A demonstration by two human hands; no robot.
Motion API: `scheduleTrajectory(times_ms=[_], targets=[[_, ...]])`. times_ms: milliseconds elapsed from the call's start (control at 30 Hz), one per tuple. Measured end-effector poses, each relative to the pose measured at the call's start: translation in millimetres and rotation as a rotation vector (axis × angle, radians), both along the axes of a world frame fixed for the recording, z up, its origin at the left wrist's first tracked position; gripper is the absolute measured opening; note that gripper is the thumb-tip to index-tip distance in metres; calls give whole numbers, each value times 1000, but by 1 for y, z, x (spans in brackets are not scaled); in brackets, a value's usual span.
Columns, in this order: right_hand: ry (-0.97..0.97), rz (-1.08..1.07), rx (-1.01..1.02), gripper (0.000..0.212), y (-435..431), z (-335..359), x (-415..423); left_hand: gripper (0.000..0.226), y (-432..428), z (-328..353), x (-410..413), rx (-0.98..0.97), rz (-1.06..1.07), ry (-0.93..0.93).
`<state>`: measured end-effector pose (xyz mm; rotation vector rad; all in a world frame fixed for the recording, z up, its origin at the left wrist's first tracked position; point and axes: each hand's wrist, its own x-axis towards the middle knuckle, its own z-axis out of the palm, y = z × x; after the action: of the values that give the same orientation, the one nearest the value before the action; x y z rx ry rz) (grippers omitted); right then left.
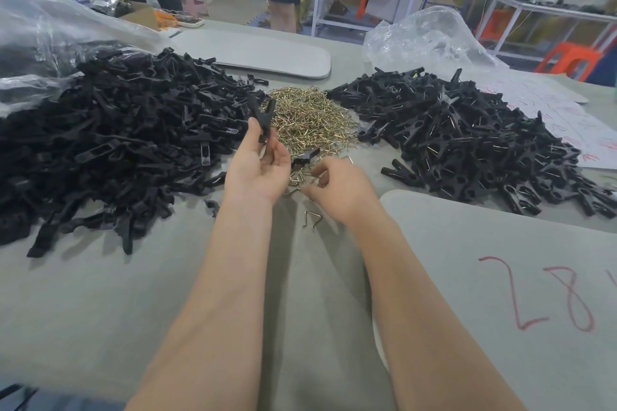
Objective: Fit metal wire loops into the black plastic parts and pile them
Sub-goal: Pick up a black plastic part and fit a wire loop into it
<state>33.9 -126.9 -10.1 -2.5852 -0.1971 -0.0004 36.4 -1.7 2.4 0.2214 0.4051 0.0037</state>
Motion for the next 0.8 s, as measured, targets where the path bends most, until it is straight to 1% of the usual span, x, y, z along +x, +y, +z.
scheduleTrajectory(times_ms=[67, 133, 233, 300, 367, 433, 500, 567, 700, 733, 800], targets=[[18, 31, -91, 28, -2, 4, -2, 18, 0, 1, -1, -64, -9, -22], [49, 29, -121, 25, -3, 6, -4, 19, 0, 3, -3, -94, -49, -53], [79, 14, -90, 25, -4, 7, -3, 15, -1, 6, -4, -118, -114, -97], [82, 30, -57, 23, -5, 6, -2, 15, -2, 6, -4, -107, -125, -112], [70, 50, -3, 14, -6, 5, -1, 19, -2, 3, -2, -25, -149, -116], [24, 22, 125, 8, -9, 4, 2, 20, -4, -1, 0, 190, -193, -109], [-59, -64, 324, 11, -14, 5, 6, 10, -8, -3, 2, 493, -176, -88], [-107, -145, 556, 12, -20, 9, 7, 4, -13, -5, 3, 871, -104, -89], [-107, -241, 931, 8, -32, 15, 8, 12, -24, -10, 3, 1658, -18, -130], [-100, -256, 990, 7, -34, 16, 8, 12, -26, -12, 2, 1798, -16, -147], [-103, -279, 1039, 11, -37, 18, 9, 15, -29, -15, 2, 1941, -28, -208]])
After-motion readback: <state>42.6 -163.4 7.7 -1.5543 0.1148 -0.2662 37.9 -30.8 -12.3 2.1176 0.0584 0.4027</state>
